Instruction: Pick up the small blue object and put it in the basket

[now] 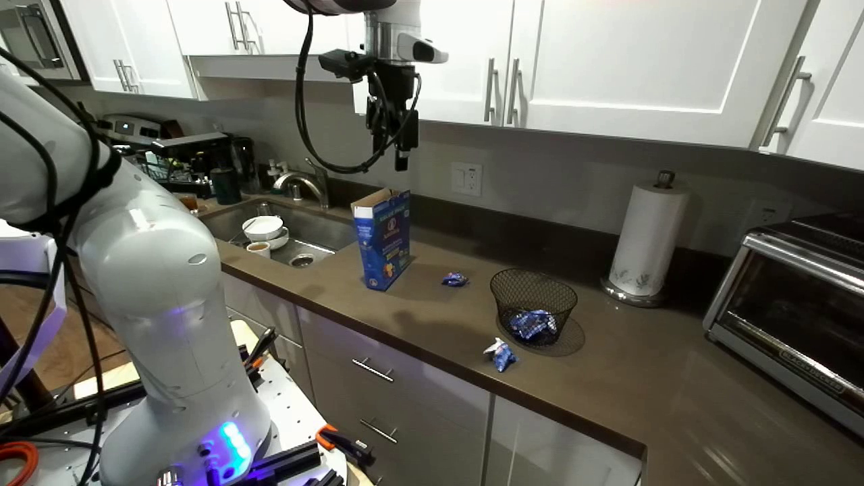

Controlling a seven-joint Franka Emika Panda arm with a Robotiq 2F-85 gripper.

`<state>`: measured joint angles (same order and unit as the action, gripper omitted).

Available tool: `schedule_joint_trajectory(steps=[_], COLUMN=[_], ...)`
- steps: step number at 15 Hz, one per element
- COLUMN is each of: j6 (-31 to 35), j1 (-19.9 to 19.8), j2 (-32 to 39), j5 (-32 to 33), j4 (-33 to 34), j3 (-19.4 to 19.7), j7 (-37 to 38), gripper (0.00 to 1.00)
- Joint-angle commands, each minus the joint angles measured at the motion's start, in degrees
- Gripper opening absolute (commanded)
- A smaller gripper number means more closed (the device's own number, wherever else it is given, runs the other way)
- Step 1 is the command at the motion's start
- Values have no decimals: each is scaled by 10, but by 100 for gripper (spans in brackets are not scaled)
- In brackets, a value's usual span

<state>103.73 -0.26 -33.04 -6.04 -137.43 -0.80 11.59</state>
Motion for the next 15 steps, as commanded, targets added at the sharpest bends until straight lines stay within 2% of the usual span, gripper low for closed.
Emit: schedule_joint_trajectory(steps=[1,5,8,15], j6=[3,34,80,179], j1=[-6,-14,-22,-29], j2=[4,5,6,14], j5=[2,14,43,106], j4=[-3,-20,-44,-100], j3=[-2,4,7,34], j7=[-11,-22,-32,-109], gripper=[100,100,100,100])
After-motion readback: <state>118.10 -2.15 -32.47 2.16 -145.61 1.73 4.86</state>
